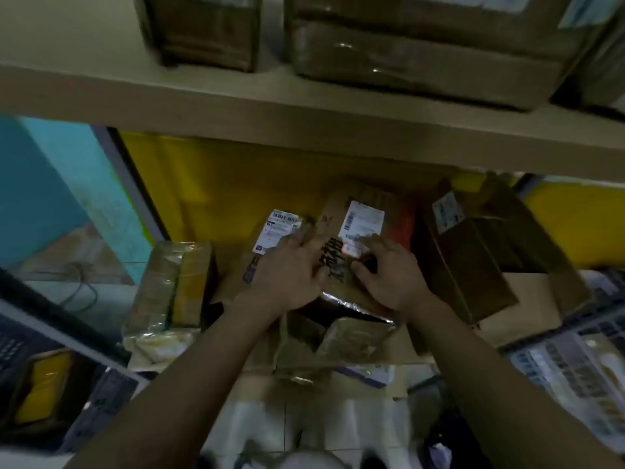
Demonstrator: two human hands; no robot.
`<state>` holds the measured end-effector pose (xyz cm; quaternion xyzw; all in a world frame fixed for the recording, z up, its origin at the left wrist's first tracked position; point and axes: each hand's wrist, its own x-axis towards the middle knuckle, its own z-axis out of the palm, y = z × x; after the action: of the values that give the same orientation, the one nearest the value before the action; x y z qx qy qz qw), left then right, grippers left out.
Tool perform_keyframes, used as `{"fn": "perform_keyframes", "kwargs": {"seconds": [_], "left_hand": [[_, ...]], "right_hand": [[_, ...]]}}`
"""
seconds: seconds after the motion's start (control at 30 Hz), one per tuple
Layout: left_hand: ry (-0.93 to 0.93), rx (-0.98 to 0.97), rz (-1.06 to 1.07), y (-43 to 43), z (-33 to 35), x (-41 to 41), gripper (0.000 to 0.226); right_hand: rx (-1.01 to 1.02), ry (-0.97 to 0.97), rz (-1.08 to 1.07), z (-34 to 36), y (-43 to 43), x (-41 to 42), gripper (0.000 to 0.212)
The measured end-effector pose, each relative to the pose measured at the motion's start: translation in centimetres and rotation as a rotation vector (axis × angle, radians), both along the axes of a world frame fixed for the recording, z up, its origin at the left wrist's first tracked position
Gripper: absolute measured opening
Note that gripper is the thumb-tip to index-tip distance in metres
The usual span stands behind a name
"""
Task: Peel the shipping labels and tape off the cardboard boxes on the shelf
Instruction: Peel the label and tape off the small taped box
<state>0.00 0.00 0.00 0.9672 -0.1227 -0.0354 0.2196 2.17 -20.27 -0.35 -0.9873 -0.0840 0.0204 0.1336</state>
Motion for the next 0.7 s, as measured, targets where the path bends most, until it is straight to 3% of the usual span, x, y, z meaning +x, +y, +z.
{"fn": "perform_keyframes", "kwargs": {"seconds": [0.23,0.5,0.7], "left_hand": [[-0.046,0.067,0.097,-4.2,-3.0,2.1,0.051],[-0.075,0.276,0.293,-8.8,-3.4,2.0,0.044],[-0.157,0.304,0.327,-9.7,-4.5,1.3,0.047]], "right_hand": [[-0.026,-0.039,-0.012,-1.9,-2.4,2.5,0.057],[0.031,-0.208,0.013,-5.0,-3.3,2.7,0.054],[0.100,-0.355,0.074,-6.2,-4.5,3.0,0.056]]}}
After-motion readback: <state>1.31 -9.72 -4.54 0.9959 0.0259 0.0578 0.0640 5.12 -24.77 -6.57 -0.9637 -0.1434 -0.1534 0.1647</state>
